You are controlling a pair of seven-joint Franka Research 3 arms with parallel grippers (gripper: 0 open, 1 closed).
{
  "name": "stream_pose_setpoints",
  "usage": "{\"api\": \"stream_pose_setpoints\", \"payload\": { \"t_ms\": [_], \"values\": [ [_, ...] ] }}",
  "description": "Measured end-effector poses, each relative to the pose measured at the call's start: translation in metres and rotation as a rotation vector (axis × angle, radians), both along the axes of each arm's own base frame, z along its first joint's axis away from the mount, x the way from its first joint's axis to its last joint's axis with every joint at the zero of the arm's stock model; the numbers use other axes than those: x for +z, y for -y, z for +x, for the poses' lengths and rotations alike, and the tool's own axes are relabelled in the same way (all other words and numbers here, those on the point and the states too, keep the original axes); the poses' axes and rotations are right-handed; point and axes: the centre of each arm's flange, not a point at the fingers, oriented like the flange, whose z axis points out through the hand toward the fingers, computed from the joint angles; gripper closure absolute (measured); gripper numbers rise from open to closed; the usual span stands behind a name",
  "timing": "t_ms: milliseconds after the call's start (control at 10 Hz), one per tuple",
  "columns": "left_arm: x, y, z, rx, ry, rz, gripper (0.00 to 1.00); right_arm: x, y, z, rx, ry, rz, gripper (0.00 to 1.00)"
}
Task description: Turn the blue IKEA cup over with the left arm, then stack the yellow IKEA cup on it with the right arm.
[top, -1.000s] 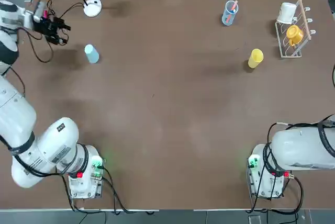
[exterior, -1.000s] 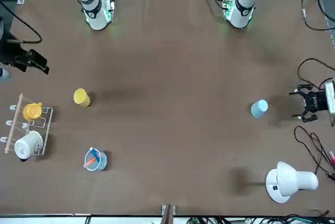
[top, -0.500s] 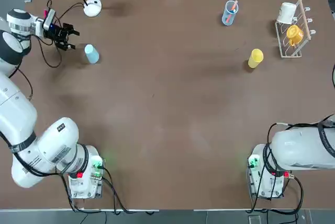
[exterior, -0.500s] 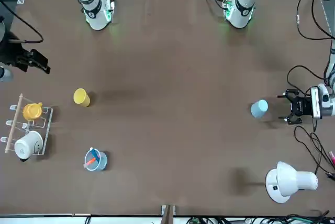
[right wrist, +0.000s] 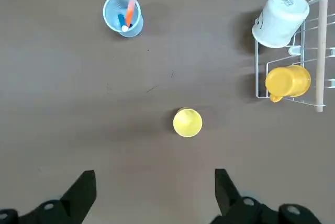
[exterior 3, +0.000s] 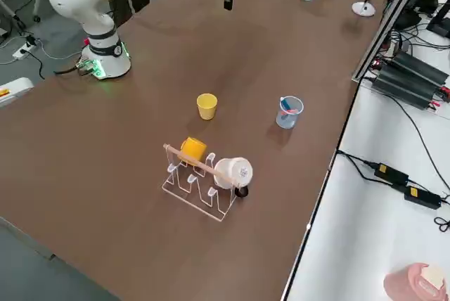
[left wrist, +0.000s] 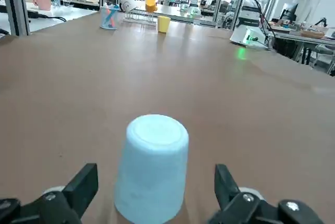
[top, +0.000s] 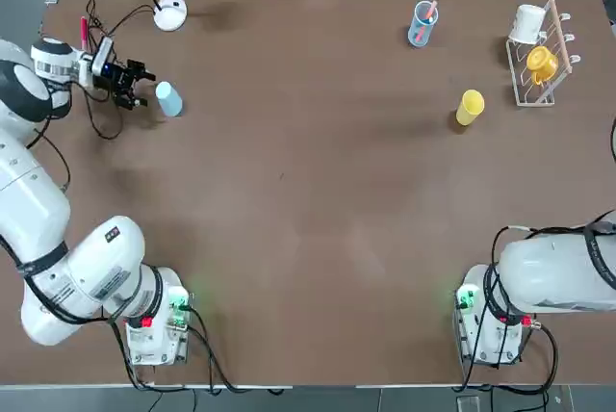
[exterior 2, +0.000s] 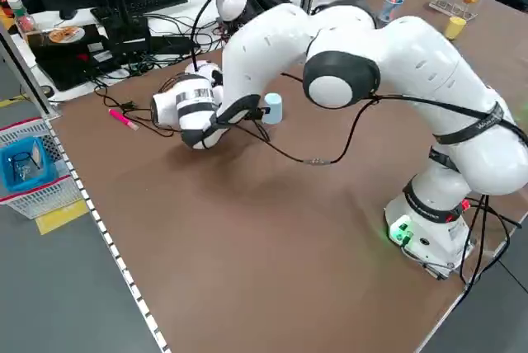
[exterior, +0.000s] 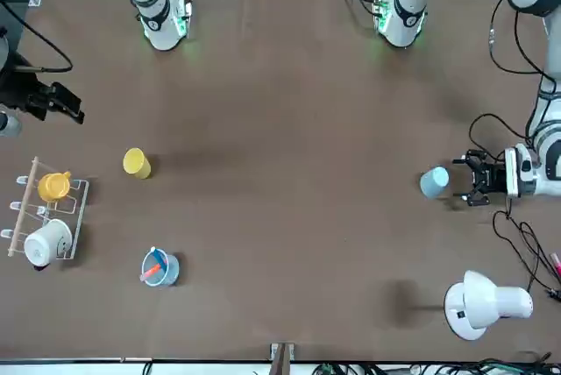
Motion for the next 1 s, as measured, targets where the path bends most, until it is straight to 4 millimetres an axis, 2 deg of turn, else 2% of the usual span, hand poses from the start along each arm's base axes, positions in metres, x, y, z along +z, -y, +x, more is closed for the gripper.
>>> {"api": "stream_pose_setpoints", "payload": {
  "t_ms": [400,1000],
  "values": [
    [-0.023,0.005,-0.005,0.002,0.014,-0.035,0.01,0.000,0.000,0.000,0.000,0.000,0.000,0.00],
    [-0.041,0.019,-0.001,0.039,0.010,-0.062,0.01,0.000,0.001,0.000,-0.003,0.001,0.000,0.00]
  ]
}}
